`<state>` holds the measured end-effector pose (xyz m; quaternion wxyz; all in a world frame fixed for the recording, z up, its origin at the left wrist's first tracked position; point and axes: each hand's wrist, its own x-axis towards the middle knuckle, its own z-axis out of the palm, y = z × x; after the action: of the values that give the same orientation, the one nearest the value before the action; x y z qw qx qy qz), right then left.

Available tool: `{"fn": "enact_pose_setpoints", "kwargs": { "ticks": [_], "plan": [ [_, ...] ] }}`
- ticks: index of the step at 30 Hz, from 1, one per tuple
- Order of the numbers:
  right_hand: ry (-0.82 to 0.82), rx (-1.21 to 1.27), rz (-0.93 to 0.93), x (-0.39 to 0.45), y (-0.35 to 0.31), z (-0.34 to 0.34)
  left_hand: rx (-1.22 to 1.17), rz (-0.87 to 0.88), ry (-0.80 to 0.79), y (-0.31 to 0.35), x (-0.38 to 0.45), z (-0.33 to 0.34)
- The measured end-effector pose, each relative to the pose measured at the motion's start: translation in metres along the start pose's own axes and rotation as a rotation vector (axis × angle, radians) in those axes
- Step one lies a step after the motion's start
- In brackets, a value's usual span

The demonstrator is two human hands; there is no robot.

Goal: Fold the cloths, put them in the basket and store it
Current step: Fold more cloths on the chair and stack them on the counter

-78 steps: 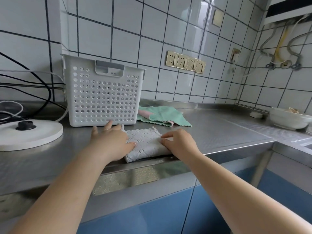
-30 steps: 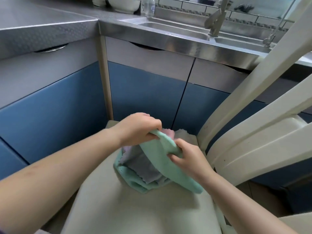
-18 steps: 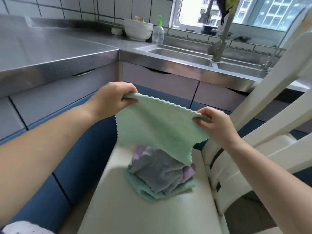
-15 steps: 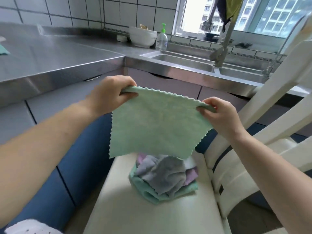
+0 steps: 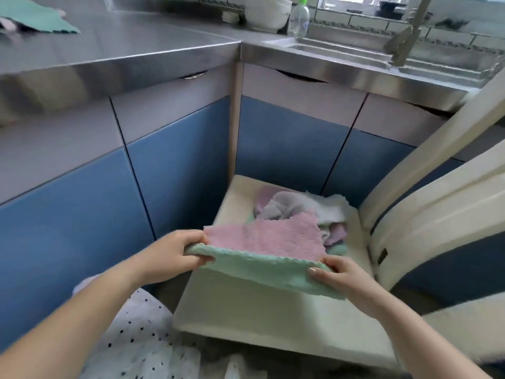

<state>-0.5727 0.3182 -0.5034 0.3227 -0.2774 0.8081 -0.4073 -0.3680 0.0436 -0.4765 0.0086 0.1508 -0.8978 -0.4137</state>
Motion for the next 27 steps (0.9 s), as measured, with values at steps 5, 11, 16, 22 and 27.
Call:
{"fn": "enact_pose_setpoints", "kwargs": {
  "ticks": [5,11,16,22,27],
  "plan": [
    [-0.147,0.094,0.165,-0.018,0.035,0.027,-0.017,-0.156,-0.109,-0.030,-0.024,0.049],
    [-0.231,0.079,0.268,-0.024,0.049,0.030,-0.013,-0.265,-0.165,-0.042,-0.027,0.066],
    [0.006,0.157,0.167,-0.007,0.043,0.020,-0.243,-0.334,0.072,-0.043,-0.009,0.065],
    [0.234,-0.024,0.096,0.038,0.056,0.016,-0.384,-0.383,0.296,-0.043,0.022,0.069],
    [0.284,-0.237,0.078,0.058,0.060,0.016,-0.305,-0.389,0.350,-0.053,0.039,0.073]
  ]
}}
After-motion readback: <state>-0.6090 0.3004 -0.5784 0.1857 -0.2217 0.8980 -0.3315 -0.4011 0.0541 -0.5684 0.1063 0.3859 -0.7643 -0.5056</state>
